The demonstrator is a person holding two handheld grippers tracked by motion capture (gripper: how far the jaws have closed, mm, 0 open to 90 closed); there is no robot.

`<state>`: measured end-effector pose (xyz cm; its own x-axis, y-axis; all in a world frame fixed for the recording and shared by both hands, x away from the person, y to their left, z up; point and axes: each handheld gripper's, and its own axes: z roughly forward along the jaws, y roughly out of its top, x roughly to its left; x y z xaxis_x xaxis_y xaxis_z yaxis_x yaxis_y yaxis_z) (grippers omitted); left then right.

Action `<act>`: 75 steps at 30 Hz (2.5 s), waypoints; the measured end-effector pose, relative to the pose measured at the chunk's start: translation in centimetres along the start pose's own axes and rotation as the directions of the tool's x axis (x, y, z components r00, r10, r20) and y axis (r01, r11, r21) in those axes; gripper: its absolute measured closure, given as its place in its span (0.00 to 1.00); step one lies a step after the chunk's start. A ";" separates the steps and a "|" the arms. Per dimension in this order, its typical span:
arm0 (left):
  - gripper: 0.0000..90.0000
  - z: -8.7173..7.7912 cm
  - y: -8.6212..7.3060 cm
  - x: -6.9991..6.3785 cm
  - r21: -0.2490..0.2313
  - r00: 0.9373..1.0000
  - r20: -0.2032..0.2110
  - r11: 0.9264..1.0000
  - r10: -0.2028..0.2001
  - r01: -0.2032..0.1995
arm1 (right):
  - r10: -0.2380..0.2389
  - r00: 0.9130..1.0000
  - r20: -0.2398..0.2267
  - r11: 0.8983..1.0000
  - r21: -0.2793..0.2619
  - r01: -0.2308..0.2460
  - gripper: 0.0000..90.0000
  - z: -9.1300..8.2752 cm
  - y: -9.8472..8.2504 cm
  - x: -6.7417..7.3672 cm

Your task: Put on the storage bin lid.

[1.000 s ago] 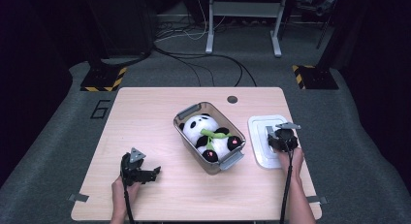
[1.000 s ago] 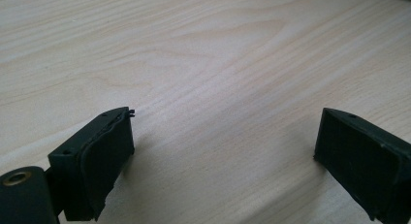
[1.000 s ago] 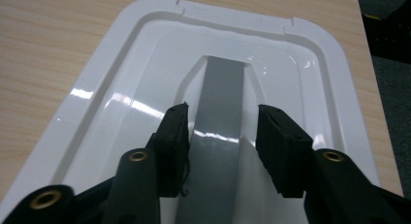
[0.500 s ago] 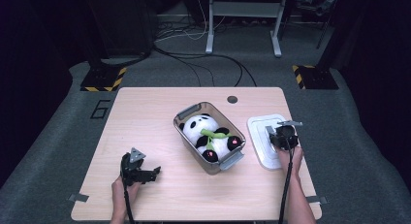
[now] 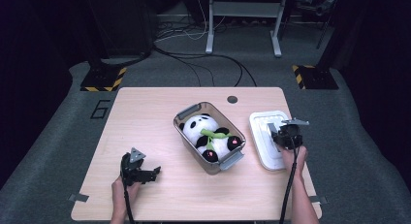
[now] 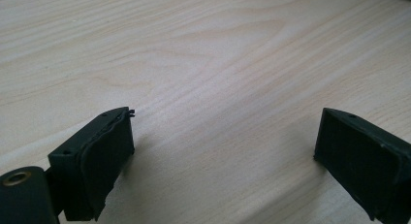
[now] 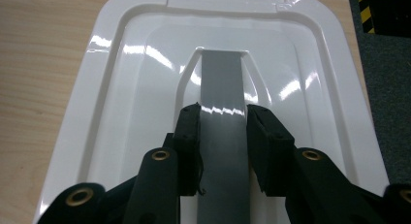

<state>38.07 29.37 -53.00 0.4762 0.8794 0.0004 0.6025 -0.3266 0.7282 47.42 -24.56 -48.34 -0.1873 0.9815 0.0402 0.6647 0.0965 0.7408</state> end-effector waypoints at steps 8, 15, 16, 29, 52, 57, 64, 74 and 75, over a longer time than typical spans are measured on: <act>0.07 0.0 0.0 0.0 0.000 1.000 0.000 1.000 0.000 0.000 | -0.015 1.000 -0.013 1.000 -0.019 0.015 0.74 -1.9 1.2 0.1; 0.07 0.0 0.0 0.0 0.001 1.000 0.001 1.000 0.000 0.000 | -0.030 0.999 -0.030 0.999 -0.037 0.029 0.74 -3.6 2.4 0.7; 0.07 0.0 0.0 0.0 0.001 1.000 0.000 1.000 0.000 0.000 | -0.033 0.999 -0.031 0.999 -0.042 0.032 0.74 -3.8 2.6 0.8; 0.07 0.0 0.0 0.0 0.001 1.000 0.000 1.000 0.000 0.000 | -0.085 0.993 -0.077 0.995 -0.063 0.080 0.74 -6.5 4.8 2.3; 0.07 0.0 0.0 0.0 0.000 1.000 0.000 1.000 -0.001 0.001 | -0.168 0.977 -0.130 0.982 -0.110 0.155 0.74 -10.5 8.9 6.4; 0.07 0.0 0.0 0.0 0.001 1.000 0.000 1.000 0.000 0.000 | -0.189 0.971 -0.150 0.978 -0.114 0.172 0.74 -10.8 9.5 7.7; 0.07 0.0 0.0 0.0 0.000 1.000 0.000 1.000 -0.001 0.001 | -0.211 0.961 -0.178 0.974 -0.121 0.192 0.74 -11.1 10.0 9.4; 0.07 0.0 0.0 0.0 -0.002 1.000 -0.002 1.000 -0.001 0.001 | -0.246 0.945 -0.217 0.967 -0.122 0.224 0.74 -11.0 10.6 12.3; 0.07 0.0 0.0 0.0 -0.001 1.000 -0.002 1.000 -0.001 0.001 | -0.248 0.943 -0.221 0.967 -0.119 0.227 0.74 -10.9 10.6 12.7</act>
<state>38.07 29.36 -53.01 0.4746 0.8802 0.0013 0.6018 -0.3256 0.7293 44.18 -12.93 -32.63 -0.5012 0.8653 0.0021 0.5143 0.2960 0.8049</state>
